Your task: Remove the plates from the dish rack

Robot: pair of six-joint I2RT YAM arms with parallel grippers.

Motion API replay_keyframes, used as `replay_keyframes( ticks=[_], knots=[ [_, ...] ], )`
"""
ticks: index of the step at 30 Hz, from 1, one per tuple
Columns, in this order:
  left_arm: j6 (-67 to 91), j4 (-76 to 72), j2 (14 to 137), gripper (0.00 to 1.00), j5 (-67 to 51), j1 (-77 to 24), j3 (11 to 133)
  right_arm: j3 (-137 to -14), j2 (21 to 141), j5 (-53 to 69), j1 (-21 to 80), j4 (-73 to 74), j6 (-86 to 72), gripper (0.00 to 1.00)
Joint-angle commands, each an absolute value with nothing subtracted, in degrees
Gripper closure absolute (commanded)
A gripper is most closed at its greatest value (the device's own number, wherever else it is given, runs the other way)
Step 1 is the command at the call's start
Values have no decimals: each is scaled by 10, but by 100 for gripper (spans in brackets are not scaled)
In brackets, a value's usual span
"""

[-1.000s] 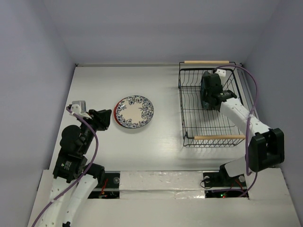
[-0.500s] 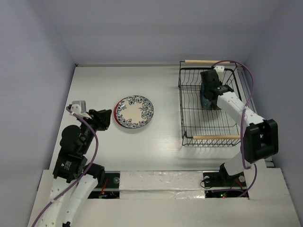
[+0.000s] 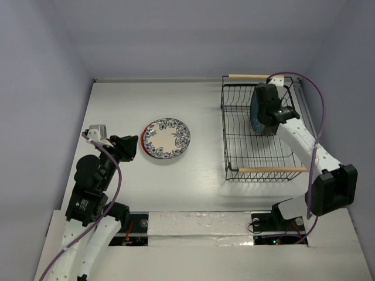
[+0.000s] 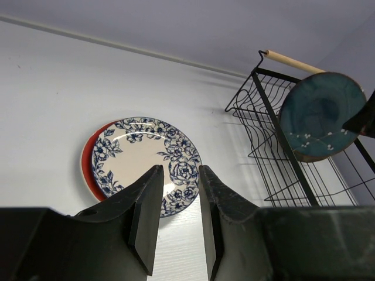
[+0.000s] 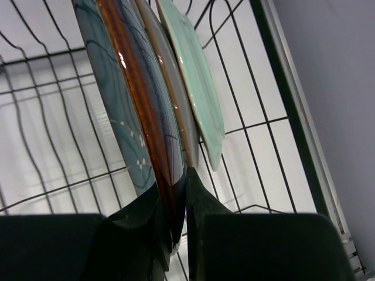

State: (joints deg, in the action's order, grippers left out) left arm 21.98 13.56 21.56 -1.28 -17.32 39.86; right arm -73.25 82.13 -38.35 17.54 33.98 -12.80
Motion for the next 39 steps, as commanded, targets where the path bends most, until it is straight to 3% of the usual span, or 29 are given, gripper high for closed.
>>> replay_keyframes(
  ticks=[1, 20, 30, 39],
  knots=[
    [220, 115, 210, 72, -16, -177, 397, -799, 760, -421, 187, 272, -127, 100],
    [220, 115, 211, 72, -16, -177, 396, -808, 640, -211, 187, 221, -187, 100],
    [220, 113, 214, 72, -18, -177, 396, -811, 653, -126, 255, 179, -228, 100],
    [220, 112, 211, 72, -18, -177, 396, -829, 786, -4, 357, 54, -334, 100]
  ],
)
